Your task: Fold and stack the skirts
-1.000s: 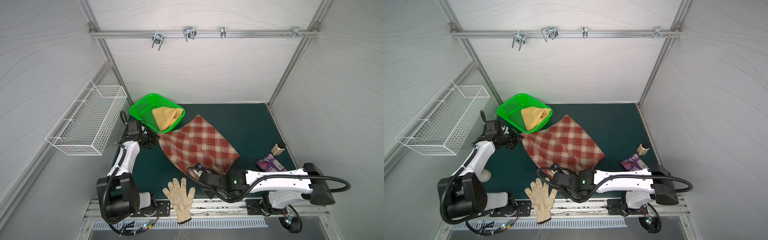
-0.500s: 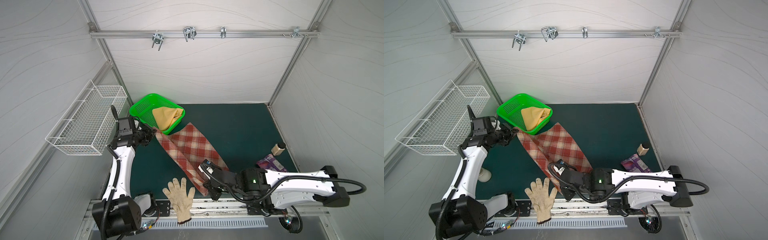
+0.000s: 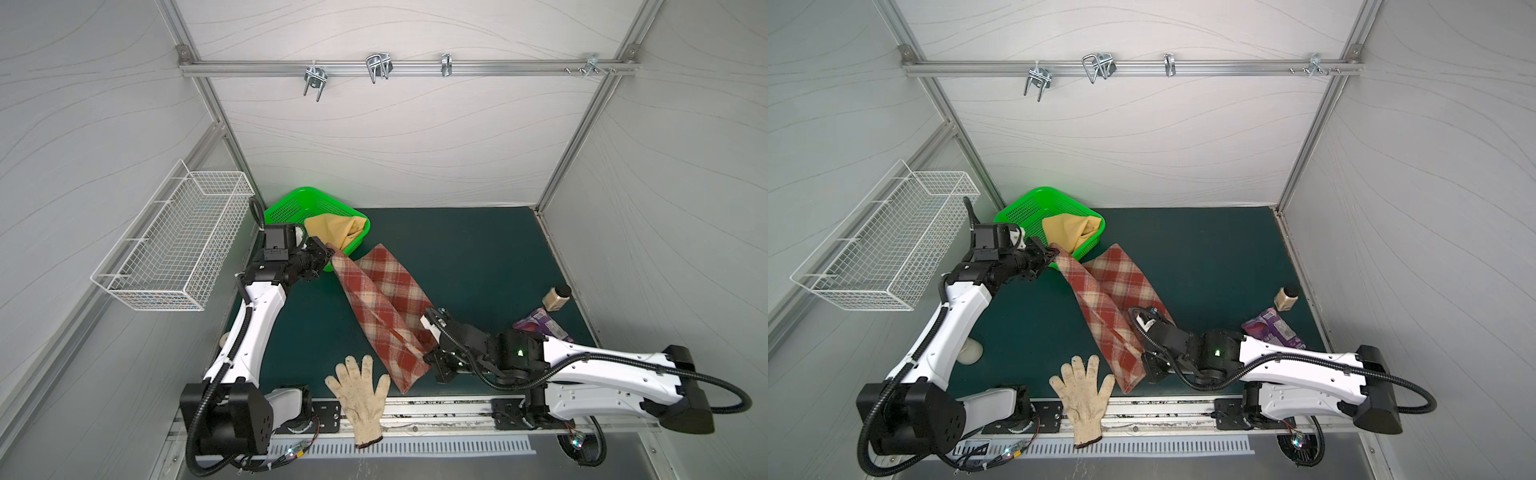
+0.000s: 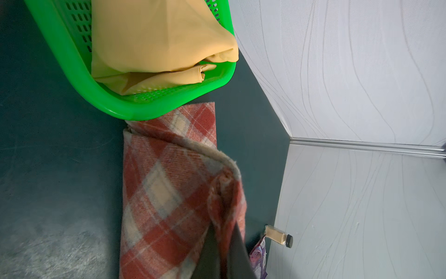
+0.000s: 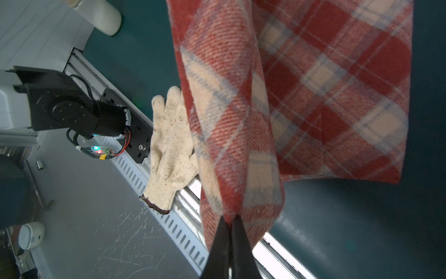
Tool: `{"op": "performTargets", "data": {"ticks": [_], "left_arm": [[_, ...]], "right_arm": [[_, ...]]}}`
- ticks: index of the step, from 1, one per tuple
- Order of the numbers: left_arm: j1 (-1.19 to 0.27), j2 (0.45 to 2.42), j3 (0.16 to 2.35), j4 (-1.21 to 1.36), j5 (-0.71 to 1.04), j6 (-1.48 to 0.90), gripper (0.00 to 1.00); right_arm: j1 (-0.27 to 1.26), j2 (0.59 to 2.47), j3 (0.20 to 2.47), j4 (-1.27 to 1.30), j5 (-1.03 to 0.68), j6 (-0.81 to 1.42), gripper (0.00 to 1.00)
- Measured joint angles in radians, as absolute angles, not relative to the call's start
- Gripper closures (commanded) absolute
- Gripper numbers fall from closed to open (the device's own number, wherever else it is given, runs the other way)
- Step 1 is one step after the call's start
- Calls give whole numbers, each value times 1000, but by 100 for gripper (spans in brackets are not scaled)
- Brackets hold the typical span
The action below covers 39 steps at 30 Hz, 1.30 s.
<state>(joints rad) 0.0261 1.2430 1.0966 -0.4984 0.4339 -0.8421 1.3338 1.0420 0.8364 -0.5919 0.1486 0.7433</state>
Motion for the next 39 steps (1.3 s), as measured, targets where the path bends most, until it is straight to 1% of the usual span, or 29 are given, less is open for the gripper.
{"op": "performTargets", "data": {"ticks": [9, 16, 21, 25, 28, 30, 32, 34, 39], "left_arm": [[-22, 1411, 1109, -435, 387, -844, 98], [-95, 1570, 1212, -406, 362, -844, 94], [-143, 1680, 1311, -413, 332, -840, 89], [-171, 1767, 1383, -406, 324, -838, 83], [-186, 1817, 1400, -392, 318, -842, 71], [-194, 1851, 1412, -391, 314, -841, 67], [-201, 1879, 1422, -390, 313, -841, 59], [-204, 1890, 1423, -389, 313, -841, 50], [-210, 1891, 1432, -383, 314, -841, 48]], "right_arm": [[1121, 1017, 746, -532, 12, 747, 100], [991, 1034, 691, -485, -79, 744, 100], [899, 1055, 659, -452, -134, 733, 100], [828, 1081, 631, -427, -164, 723, 100], [779, 1121, 625, -409, -194, 710, 100], [754, 1155, 624, -390, -212, 706, 100], [737, 1189, 625, -377, -224, 699, 100], [722, 1228, 625, -363, -231, 691, 100], [682, 1283, 624, -334, -251, 683, 100]]}}
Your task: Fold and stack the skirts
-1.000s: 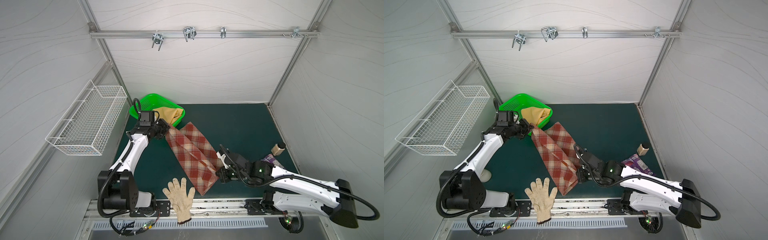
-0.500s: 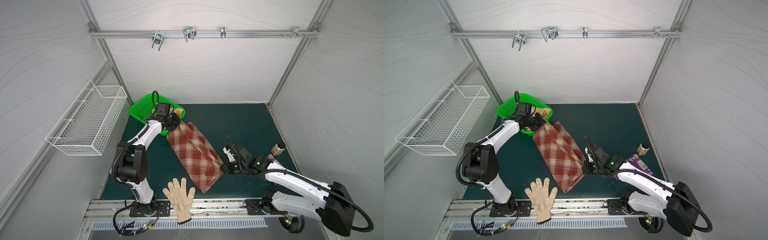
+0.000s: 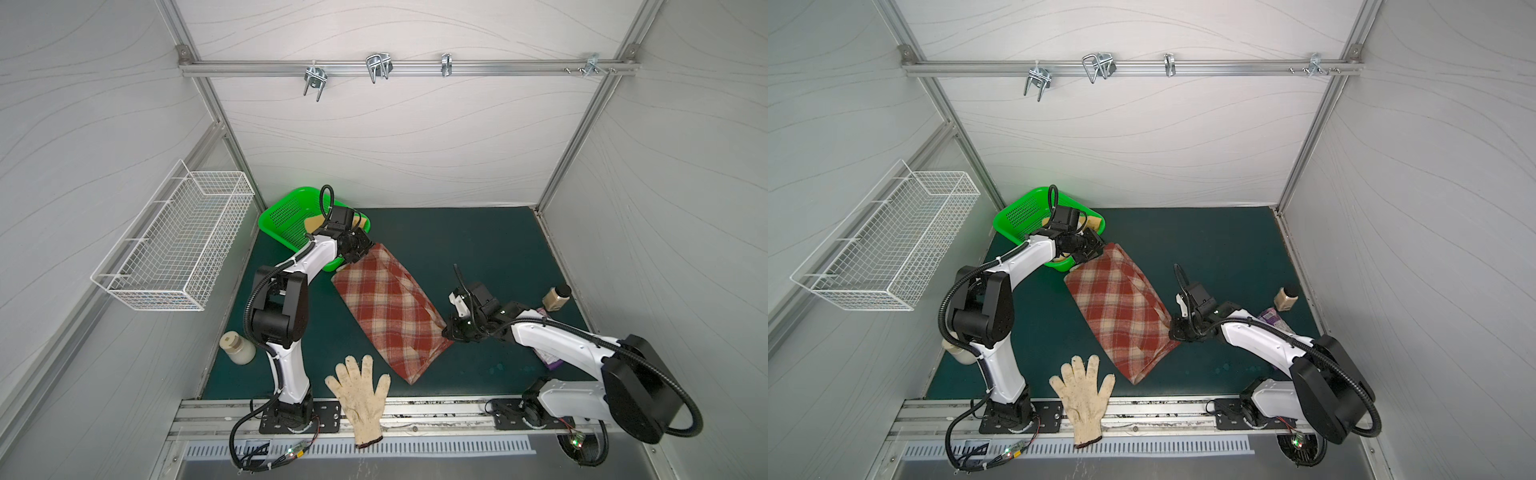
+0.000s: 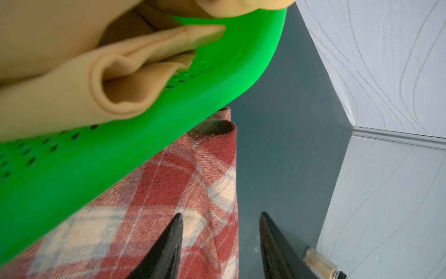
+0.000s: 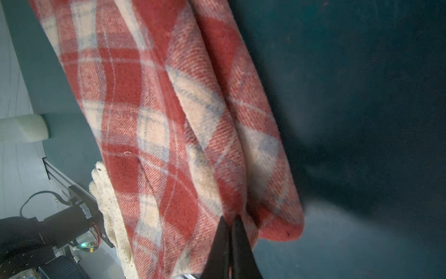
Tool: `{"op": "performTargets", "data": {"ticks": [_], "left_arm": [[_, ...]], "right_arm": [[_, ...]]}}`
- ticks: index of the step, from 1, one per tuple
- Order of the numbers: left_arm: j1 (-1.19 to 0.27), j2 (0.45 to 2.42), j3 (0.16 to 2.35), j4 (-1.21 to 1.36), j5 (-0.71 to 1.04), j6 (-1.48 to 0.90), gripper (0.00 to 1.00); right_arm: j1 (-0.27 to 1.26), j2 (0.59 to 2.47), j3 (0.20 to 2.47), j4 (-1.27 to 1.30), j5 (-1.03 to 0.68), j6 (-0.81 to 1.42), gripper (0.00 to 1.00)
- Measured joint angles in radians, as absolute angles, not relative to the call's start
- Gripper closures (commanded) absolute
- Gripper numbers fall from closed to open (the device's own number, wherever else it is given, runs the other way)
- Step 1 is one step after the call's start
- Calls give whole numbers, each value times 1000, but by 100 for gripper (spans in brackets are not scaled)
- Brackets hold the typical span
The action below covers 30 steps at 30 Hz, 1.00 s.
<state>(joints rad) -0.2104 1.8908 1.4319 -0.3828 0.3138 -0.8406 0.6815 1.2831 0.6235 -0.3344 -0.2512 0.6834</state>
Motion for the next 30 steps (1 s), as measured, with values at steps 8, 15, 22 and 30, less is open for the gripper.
{"op": "performTargets", "data": {"ticks": [8, 15, 22, 30], "left_arm": [[-212, 1835, 1409, -373, 330, -840, 41], [-224, 1702, 1245, -308, 339, -836, 25], [-235, 1617, 1034, -254, 352, -827, 8], [-235, 1578, 949, -222, 347, -799, 7]], "right_arm": [[612, 1345, 624, -304, -266, 659, 100], [589, 1341, 628, -308, -212, 625, 35], [656, 1172, 696, -377, -136, 619, 1], [871, 1118, 759, -373, -102, 690, 1]]}}
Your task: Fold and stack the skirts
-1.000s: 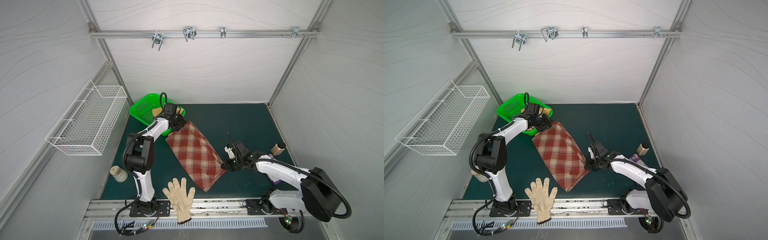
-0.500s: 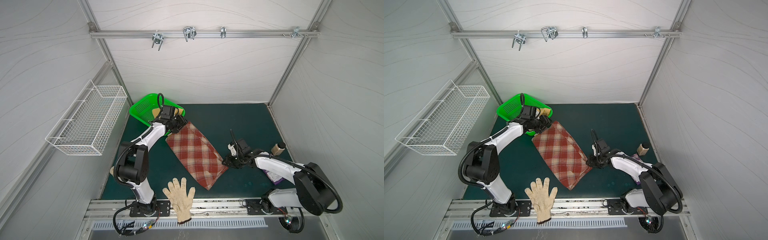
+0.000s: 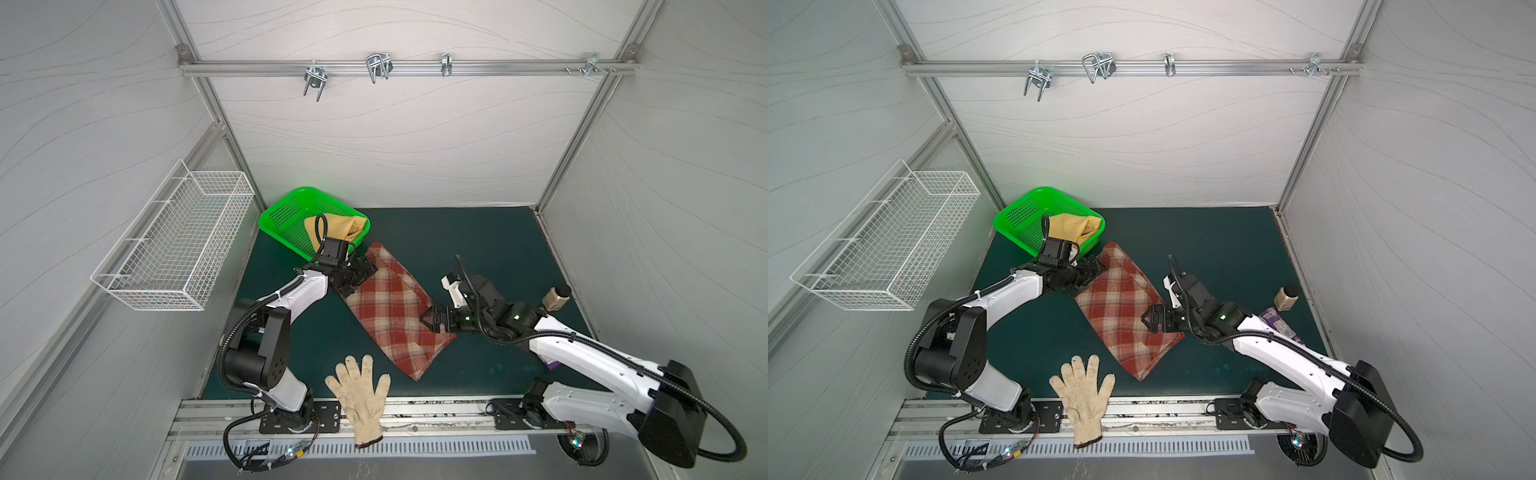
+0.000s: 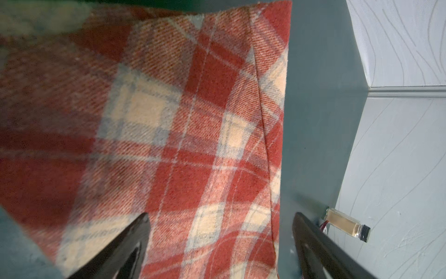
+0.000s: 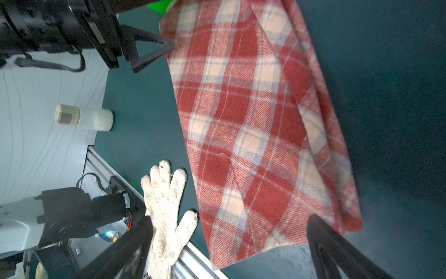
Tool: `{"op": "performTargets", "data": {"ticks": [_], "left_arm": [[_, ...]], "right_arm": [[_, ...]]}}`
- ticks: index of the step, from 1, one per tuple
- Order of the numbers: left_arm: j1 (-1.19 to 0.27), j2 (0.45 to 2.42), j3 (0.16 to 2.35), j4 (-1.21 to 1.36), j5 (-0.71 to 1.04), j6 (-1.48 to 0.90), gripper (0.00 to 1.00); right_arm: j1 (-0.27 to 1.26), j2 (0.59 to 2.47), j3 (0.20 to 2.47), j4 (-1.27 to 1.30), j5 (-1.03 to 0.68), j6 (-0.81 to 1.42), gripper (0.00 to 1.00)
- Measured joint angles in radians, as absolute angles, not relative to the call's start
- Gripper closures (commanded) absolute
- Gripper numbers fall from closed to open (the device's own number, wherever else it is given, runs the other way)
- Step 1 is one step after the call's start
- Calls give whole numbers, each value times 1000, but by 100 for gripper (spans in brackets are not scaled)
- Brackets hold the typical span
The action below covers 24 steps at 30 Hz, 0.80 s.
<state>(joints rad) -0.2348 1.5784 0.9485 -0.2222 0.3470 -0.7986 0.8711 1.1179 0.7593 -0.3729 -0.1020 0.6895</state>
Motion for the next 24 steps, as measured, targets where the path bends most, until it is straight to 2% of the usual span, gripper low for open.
{"op": "performTargets", "data": {"ticks": [13, 20, 21, 24], "left_arm": [[-207, 1649, 860, -127, 337, -790, 7], [-206, 1648, 828, -54, 339, -813, 7], [-206, 1646, 822, -42, 340, -820, 3], [-207, 1635, 805, -13, 343, -841, 3]], "right_arm": [[909, 1374, 675, -268, -85, 760, 1], [806, 1418, 672, -192, -131, 756, 1], [784, 1422, 672, -184, -137, 752, 1], [724, 1438, 683, -174, -152, 736, 1]]}}
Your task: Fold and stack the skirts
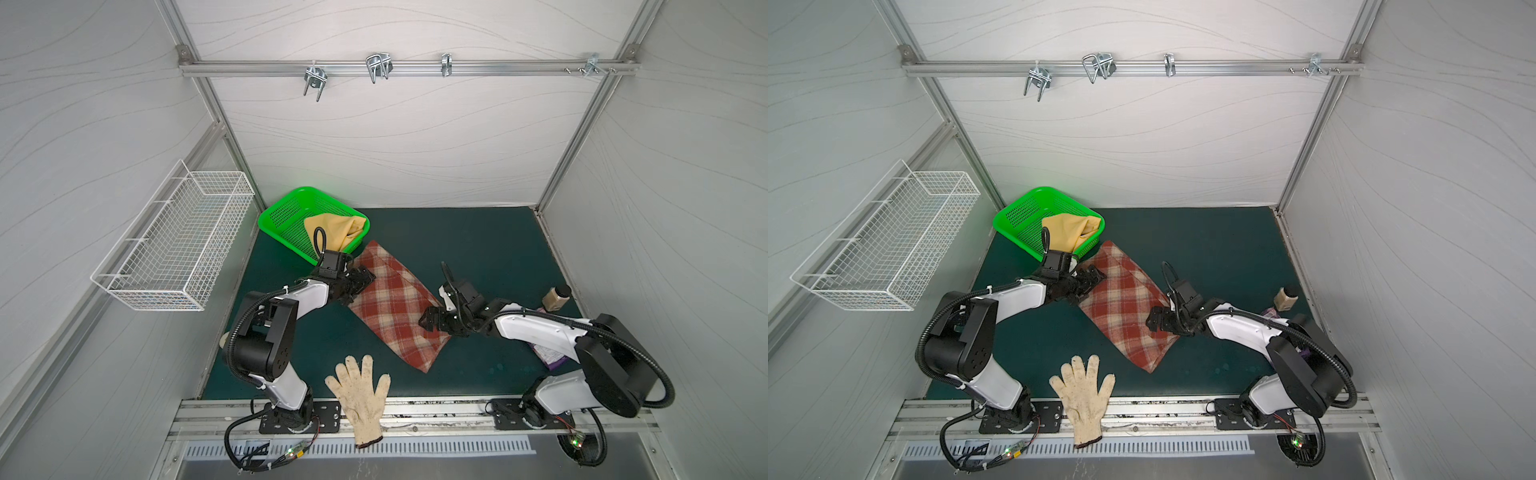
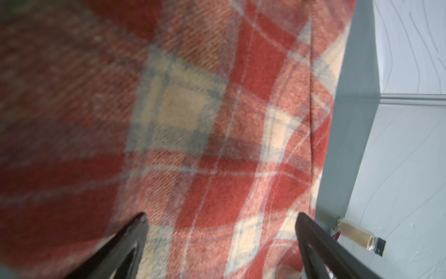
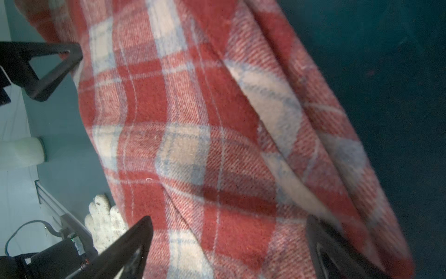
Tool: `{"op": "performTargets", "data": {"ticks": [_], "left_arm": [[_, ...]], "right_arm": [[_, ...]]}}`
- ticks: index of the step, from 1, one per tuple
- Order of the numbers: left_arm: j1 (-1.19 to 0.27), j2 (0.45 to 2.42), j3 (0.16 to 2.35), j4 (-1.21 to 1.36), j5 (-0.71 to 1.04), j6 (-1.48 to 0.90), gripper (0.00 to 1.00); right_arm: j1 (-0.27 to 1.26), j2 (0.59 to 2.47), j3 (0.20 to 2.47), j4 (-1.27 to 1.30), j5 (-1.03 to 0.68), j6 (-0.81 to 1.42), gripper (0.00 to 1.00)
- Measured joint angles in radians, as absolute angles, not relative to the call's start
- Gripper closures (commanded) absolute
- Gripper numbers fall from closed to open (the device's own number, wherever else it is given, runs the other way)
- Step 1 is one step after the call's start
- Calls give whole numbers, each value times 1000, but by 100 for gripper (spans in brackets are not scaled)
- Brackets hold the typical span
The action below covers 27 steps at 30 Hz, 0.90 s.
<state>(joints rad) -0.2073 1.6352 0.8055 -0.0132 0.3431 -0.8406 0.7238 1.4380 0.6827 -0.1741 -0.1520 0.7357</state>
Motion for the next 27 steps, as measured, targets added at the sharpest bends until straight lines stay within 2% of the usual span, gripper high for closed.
{"op": "performTargets", "data": {"ticks": [8, 19, 27], "left_arm": [[-256, 1560, 734, 18, 324, -898, 3], [-381, 1382, 583, 37, 260, -965, 3], [-398, 1360, 545, 38, 240, -974, 3]], "right_arm": [[567, 1590, 822, -178, -212, 670, 1], [417, 1943, 1249, -256, -302, 567, 1], [353, 2045, 1456, -431, -229, 498, 1]]}}
